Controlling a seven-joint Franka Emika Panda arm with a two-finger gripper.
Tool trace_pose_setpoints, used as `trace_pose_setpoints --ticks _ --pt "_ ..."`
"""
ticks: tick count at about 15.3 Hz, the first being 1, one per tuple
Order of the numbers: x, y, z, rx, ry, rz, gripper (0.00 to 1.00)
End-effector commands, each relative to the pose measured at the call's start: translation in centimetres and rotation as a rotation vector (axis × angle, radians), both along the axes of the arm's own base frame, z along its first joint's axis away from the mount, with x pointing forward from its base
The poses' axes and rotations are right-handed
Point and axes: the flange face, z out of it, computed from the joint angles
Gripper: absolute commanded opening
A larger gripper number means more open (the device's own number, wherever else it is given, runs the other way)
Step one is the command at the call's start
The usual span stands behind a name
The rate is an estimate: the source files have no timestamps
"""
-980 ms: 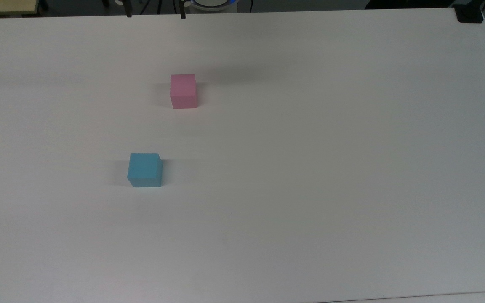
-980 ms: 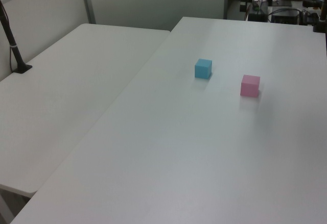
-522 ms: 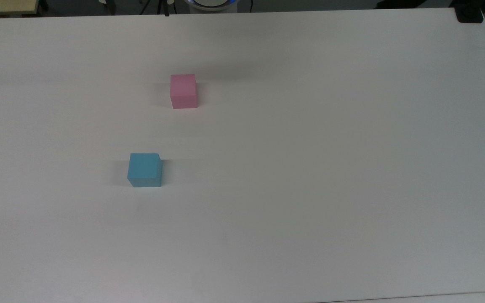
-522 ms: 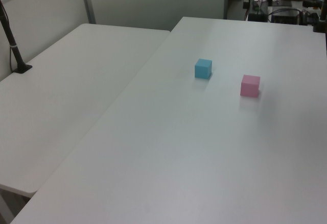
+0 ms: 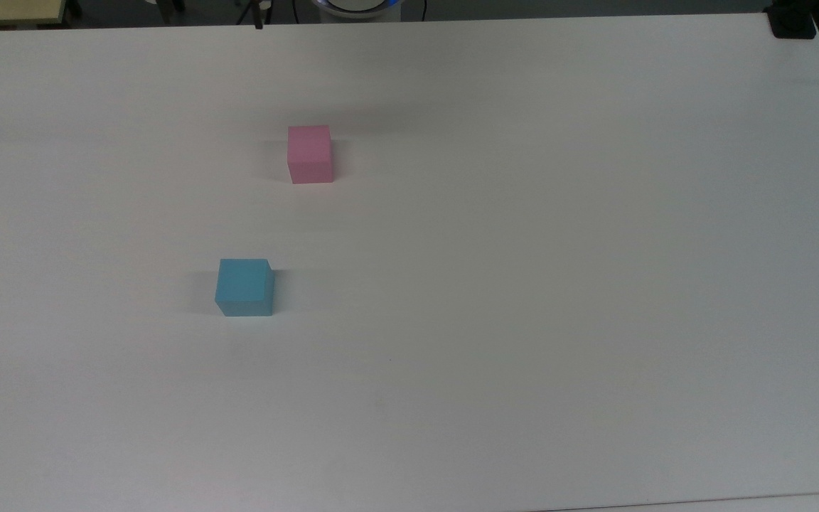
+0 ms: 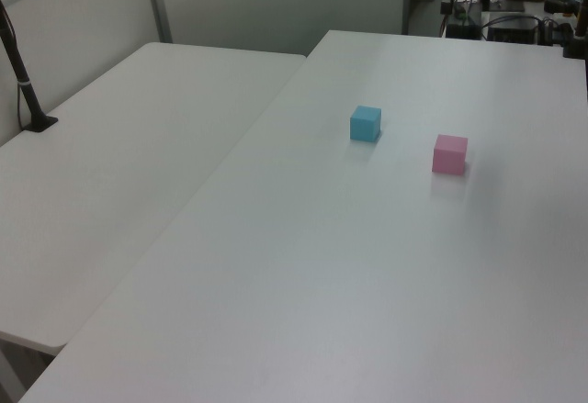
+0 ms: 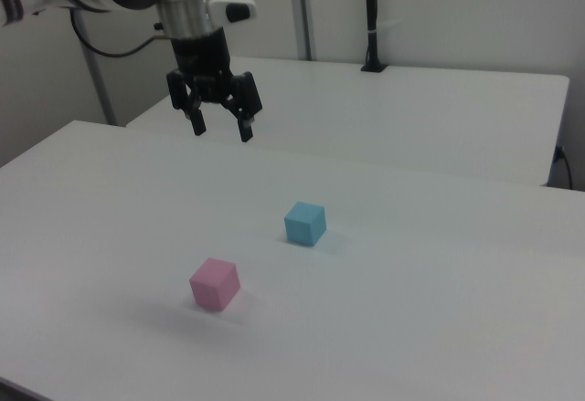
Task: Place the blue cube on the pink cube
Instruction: 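Move the open gripper down over the light-blue cube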
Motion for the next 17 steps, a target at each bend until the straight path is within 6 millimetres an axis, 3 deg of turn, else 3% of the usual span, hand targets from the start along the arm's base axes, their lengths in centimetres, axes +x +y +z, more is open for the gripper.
trace_pose_setpoints --ticks 1,7,13,17 --pt "1.0 -0.8 -2.7 -0.017 0.036 0.017 1.0" --pt "3.6 -3.0 -6.7 -0.014 0.009 -0.001 1.0" --pt "6.1 -3.9 -10.4 -0.03 -0.043 -0.001 0.98" --pt "7.9 -4.1 -14.1 -0.049 -0.055 0.008 1.0"
